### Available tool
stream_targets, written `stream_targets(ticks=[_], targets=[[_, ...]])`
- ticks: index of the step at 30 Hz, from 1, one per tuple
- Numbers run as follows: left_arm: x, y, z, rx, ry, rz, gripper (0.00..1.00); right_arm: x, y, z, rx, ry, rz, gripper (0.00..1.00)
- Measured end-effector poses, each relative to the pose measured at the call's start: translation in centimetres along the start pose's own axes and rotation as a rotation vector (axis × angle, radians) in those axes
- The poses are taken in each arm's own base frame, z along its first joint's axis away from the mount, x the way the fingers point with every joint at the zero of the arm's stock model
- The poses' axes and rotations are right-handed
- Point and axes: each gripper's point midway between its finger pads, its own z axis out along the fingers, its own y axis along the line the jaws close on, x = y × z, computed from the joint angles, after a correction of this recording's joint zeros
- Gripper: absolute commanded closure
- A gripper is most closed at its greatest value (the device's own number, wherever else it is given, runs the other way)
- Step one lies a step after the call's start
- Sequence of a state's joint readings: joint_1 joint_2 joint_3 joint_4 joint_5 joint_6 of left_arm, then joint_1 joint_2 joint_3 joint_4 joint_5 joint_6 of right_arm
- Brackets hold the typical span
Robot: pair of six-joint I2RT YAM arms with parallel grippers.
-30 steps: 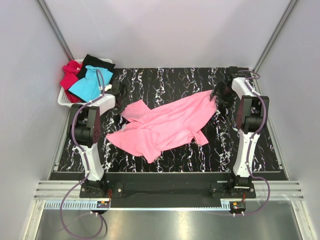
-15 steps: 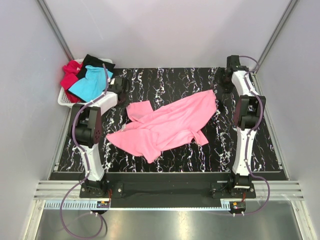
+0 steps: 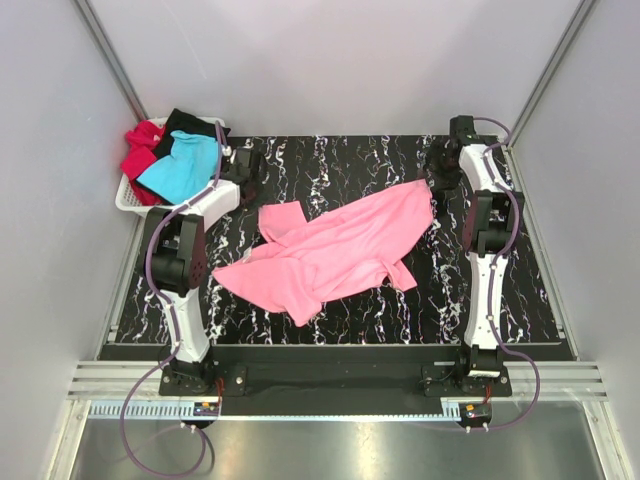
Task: Fold and stack the t-shirts
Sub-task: Flatten the tshirt out
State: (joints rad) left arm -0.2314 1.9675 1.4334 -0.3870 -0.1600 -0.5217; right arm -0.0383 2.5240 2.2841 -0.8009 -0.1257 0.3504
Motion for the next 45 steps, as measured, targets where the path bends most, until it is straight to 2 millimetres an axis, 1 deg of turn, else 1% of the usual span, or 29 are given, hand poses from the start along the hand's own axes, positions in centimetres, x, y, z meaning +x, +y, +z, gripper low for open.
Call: stream_targets(ticks=[3, 8, 14, 17, 18, 19, 21, 22, 24, 29, 32, 36, 39, 41, 43, 45], targets=[[0.0, -0.2, -0.1, 0.003, 0.000, 0.008, 1.00, 0.3, 0.0, 0.5, -0.008, 0.012, 0.002, 0.27], [0.2, -0.2, -0.1, 0.004, 0.004, 0.021, 1.00, 0.6, 0.3, 0.7, -0.025, 0.024, 0.003, 0.41], [0.3, -0.2, -0.1, 0.008, 0.012, 0.042, 1.00, 0.7, 0.6, 0.9, -0.042, 0.030, 0.000, 0.50], [0.4, -0.2, -0.2, 0.012, 0.018, 0.055, 1.00, 0.8, 0.7, 1.1, -0.044, 0.033, -0.010, 0.57], [0.4, -0.3, -0.3, 0.016, 0.021, 0.060, 1.00, 0.9, 0.8, 1.1, -0.044, 0.034, -0.012, 0.62], [0.4, -0.4, -0.3, 0.021, 0.024, 0.064, 1.00, 0.9, 0.8, 1.1, -0.044, 0.034, -0.016, 0.70], [0.4, -0.5, -0.5, 0.029, 0.029, 0.074, 1.00, 1.0, 0.7, 1.3, -0.043, 0.036, -0.021, 0.78], [0.3, -0.6, -0.5, 0.035, 0.031, 0.078, 1.00, 0.9, 0.8, 1.4, -0.045, 0.036, -0.021, 0.88], [0.0, -0.9, -0.7, 0.048, 0.030, 0.092, 1.00, 0.7, 0.9, 1.6, -0.048, 0.029, -0.025, 1.00], [-1.7, -2.1, -1.5, 0.091, 0.004, 0.125, 1.00, -0.6, 1.7, 2.0, -0.076, 0.002, -0.030, 1.00], [-3.3, -3.1, -2.3, 0.121, -0.027, 0.141, 1.00, -1.5, 2.4, 1.4, -0.099, -0.023, -0.037, 1.00], [-4.9, -3.9, -3.4, 0.150, -0.067, 0.161, 1.00, -2.9, 3.4, -0.1, -0.126, -0.067, -0.060, 1.00], [-5.9, -4.0, -5.2, 0.162, -0.095, 0.173, 1.00, -4.0, 4.4, -2.4, -0.154, -0.103, -0.077, 1.00], [-6.9, -4.1, -6.9, 0.175, -0.127, 0.175, 1.00, -4.9, 5.3, -5.2, -0.177, -0.138, -0.088, 1.00], [-8.3, -4.3, -9.3, 0.195, -0.179, 0.175, 1.00, -5.8, 6.3, -8.5, -0.206, -0.185, -0.099, 1.00], [-9.8, -4.6, -12.2, 0.220, -0.241, 0.174, 1.00, -7.0, 7.7, -12.7, -0.249, -0.252, -0.116, 1.00]])
